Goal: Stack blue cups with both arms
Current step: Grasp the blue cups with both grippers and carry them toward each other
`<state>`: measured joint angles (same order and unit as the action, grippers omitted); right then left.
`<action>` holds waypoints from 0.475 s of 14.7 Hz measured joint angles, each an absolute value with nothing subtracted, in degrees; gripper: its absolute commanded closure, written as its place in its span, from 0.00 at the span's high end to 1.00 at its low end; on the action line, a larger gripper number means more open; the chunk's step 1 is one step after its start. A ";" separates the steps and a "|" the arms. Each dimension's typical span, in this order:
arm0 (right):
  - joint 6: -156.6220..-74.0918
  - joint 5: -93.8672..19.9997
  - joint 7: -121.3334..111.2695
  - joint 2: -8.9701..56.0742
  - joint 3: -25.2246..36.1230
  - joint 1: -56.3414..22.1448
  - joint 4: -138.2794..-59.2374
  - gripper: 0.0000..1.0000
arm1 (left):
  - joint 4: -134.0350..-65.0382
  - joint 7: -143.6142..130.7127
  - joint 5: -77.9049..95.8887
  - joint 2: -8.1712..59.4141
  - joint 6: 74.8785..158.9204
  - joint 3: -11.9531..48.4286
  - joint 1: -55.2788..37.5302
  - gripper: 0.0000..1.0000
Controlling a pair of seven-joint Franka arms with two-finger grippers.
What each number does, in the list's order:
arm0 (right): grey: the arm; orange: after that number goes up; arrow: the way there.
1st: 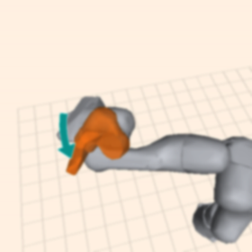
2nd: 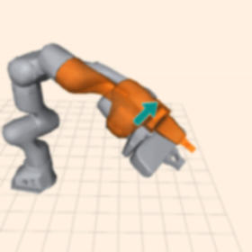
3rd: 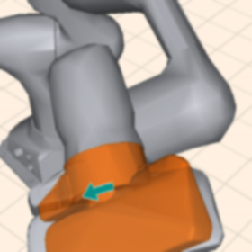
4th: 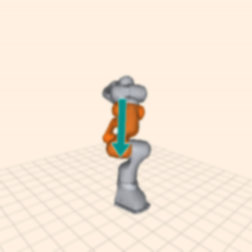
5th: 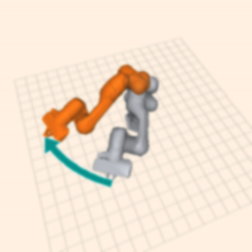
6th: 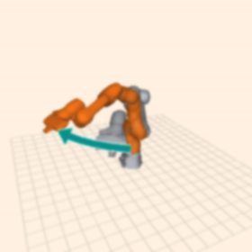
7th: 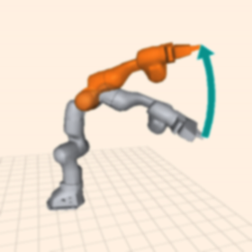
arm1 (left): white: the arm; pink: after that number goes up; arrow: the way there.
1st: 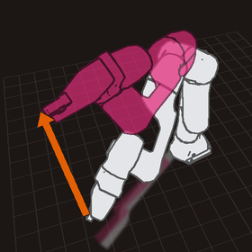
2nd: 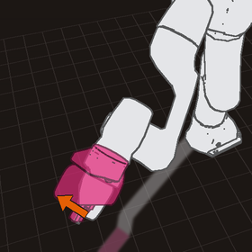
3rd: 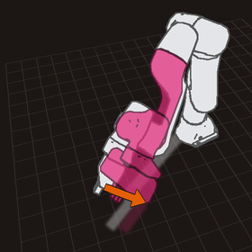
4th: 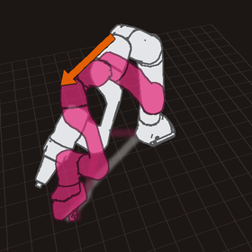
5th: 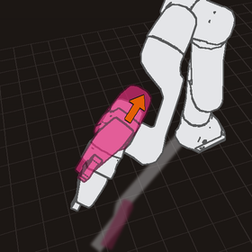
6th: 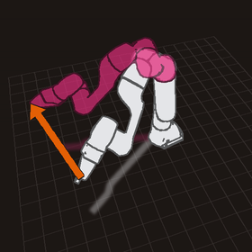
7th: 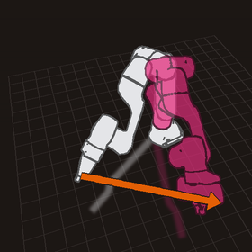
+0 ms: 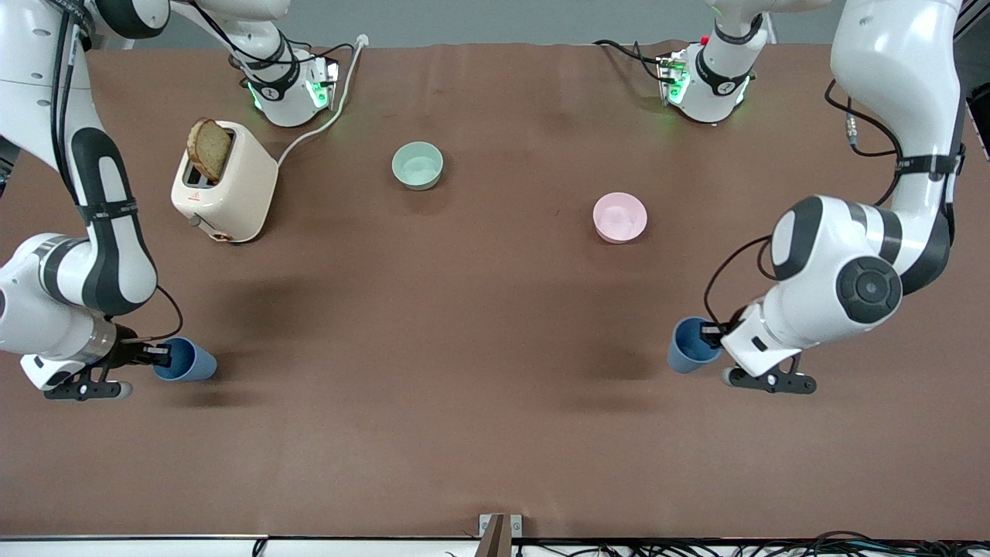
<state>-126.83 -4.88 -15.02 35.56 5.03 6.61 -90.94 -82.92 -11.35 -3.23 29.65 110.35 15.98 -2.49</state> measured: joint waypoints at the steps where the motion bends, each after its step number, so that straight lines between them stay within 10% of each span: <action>1: -124.59 -5.00 -15.01 35.47 4.95 6.35 -89.22 0.01 | -82.10 -14.51 -3.22 29.45 109.46 17.71 -3.27 0.00; 7: -113.77 -5.54 -10.21 32.82 4.59 2.01 -81.32 0.01 | -81.46 -36.43 -3.21 32.92 110.52 19.93 -15.33 0.00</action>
